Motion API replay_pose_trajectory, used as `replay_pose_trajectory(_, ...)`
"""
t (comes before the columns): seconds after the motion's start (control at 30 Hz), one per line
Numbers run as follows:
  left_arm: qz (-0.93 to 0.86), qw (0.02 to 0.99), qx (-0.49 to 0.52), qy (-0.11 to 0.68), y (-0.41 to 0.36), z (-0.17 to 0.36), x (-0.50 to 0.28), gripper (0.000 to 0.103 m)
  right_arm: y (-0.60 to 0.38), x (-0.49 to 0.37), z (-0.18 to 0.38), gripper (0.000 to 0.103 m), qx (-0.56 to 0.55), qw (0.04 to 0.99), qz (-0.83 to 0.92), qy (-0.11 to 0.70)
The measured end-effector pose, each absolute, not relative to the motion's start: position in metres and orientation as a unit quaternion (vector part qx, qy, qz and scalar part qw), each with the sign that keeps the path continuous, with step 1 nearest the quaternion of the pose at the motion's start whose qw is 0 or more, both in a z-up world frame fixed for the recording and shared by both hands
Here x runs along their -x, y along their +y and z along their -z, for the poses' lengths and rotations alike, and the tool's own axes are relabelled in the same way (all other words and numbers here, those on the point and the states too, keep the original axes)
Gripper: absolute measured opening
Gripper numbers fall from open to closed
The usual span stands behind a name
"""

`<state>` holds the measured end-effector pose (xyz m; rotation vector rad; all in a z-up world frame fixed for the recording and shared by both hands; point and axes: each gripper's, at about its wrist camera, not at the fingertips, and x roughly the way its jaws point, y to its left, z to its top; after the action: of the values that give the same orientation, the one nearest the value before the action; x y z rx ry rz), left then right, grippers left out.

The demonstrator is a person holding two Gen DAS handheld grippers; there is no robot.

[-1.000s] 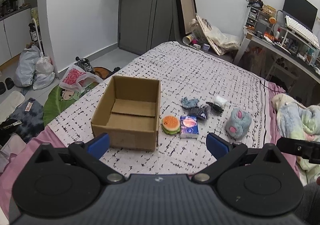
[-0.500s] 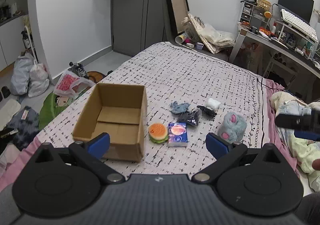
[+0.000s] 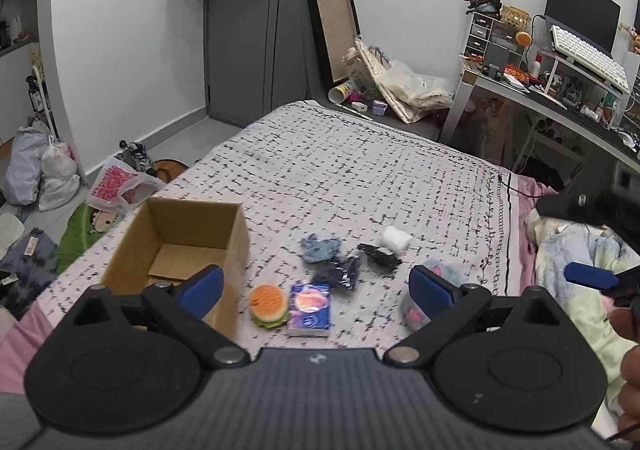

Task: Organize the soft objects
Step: 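Lower the right gripper onto the grey-blue plush toy and close it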

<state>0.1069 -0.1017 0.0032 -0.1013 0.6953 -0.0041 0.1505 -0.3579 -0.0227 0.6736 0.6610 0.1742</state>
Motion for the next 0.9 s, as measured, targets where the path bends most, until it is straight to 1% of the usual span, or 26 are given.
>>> replay_pose_trajectory(0.2, 0.027, 0.94, 0.048, 0.338, -0.127, 0.004, -0.123, 0.093, -0.37, -0.155, 0.047, 0.103, -0.33, 0.887, -0.068, 0.316)
replay_pose_trajectory(0.37, 0.04, 0.938, 0.054, 0.341, -0.146, 0.01, -0.137, 0.086, -0.384, -0.158, 0.066, 0.102, -0.347, 0.876, -0.059, 0.33)
replay_pose_trajectory(0.43, 0.043, 0.938, 0.053, 0.341, -0.152, 0.013, -0.142, 0.083, -0.385, -0.16, 0.072, 0.098, -0.344, 0.876, -0.057, 0.335)
replay_pose_trajectory(0.5, 0.045, 0.936, 0.058, 0.344, -0.158, 0.017, -0.148, 0.079, -0.387, -0.163, 0.077, 0.098, -0.345, 0.873, -0.058, 0.34)
replay_pose_trajectory(0.67, 0.049, 0.931, 0.068, 0.356, -0.169, 0.028, -0.161, 0.07, -0.394, -0.17, 0.091, 0.093, -0.346, 0.866, -0.057, 0.356)
replay_pose_trajectory(0.73, 0.05, 0.928, 0.073, 0.362, -0.172, 0.033, -0.166, 0.064, -0.398, -0.172, 0.096, 0.086, -0.341, 0.866, -0.052, 0.363)
replay_pose_trajectory(0.77, 0.051, 0.926, 0.077, 0.367, -0.174, 0.036, -0.169, 0.061, -0.399, -0.174, 0.098, 0.085, -0.339, 0.865, -0.048, 0.366)
replay_pose_trajectory(0.83, 0.053, 0.922, 0.084, 0.375, -0.178, 0.042, -0.174, 0.056, -0.404, -0.177, 0.103, 0.077, -0.343, 0.862, -0.045, 0.37)
replay_pose_trajectory(0.9, 0.057, 0.919, 0.086, 0.381, -0.183, 0.048, -0.178, 0.054, -0.406, -0.179, 0.107, 0.073, -0.35, 0.858, -0.048, 0.373)
